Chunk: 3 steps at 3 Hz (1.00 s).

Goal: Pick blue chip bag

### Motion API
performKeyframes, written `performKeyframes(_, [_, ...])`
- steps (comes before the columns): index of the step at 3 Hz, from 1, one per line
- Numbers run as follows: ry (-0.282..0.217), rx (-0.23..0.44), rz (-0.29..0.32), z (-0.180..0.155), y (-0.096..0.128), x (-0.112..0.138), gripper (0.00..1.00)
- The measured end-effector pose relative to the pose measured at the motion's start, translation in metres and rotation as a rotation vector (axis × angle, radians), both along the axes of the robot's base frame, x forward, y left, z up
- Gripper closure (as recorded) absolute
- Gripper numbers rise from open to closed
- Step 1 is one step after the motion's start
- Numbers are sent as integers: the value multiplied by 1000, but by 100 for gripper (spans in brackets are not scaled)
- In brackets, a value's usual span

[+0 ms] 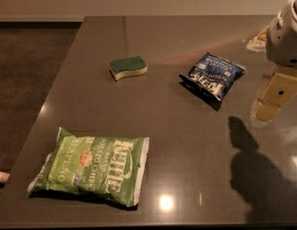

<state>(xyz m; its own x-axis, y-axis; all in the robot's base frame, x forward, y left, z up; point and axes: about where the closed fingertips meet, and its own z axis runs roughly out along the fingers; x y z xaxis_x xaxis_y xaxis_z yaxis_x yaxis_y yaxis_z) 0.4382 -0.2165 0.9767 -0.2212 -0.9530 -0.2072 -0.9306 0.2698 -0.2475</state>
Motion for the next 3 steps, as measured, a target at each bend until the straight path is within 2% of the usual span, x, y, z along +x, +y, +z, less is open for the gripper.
performKeyframes(1, [0, 0, 0, 0, 0, 0, 0])
performKeyframes(3, [-18, 37, -20, -11, 11, 47, 0])
